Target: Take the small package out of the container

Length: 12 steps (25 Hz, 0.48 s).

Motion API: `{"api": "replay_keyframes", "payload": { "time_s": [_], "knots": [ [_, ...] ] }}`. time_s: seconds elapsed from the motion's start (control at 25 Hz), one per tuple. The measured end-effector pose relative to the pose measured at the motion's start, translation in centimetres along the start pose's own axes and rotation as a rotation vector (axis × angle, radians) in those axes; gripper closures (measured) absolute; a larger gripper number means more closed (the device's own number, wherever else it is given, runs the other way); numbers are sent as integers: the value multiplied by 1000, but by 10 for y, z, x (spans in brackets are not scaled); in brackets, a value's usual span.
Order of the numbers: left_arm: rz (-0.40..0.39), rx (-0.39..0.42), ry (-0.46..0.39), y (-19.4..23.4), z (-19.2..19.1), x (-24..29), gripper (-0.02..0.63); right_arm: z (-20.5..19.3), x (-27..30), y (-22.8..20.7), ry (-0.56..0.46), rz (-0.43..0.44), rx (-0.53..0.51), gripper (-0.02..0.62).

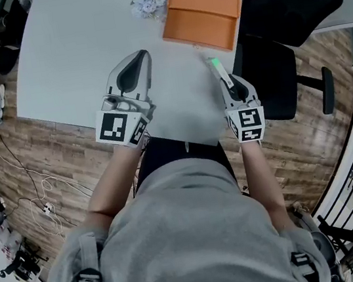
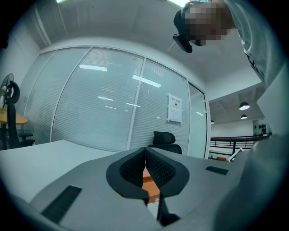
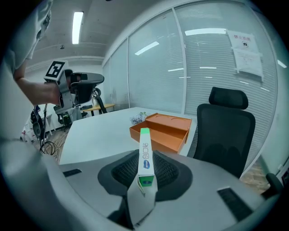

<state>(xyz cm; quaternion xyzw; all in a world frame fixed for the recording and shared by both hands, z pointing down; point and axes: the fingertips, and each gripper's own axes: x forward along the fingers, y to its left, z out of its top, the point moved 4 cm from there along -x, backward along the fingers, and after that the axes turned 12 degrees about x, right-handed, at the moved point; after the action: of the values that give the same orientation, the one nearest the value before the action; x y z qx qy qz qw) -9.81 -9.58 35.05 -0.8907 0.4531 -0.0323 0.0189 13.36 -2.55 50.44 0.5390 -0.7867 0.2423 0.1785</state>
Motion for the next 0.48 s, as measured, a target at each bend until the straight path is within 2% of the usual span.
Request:
{"api": "replay_keyframes", "payload": {
  "time_s": [0.48],
  "knots": [
    [-9,0,3,-2,-3,-7,586,26,-17,6,-67,-13,30,482]
  ]
}}
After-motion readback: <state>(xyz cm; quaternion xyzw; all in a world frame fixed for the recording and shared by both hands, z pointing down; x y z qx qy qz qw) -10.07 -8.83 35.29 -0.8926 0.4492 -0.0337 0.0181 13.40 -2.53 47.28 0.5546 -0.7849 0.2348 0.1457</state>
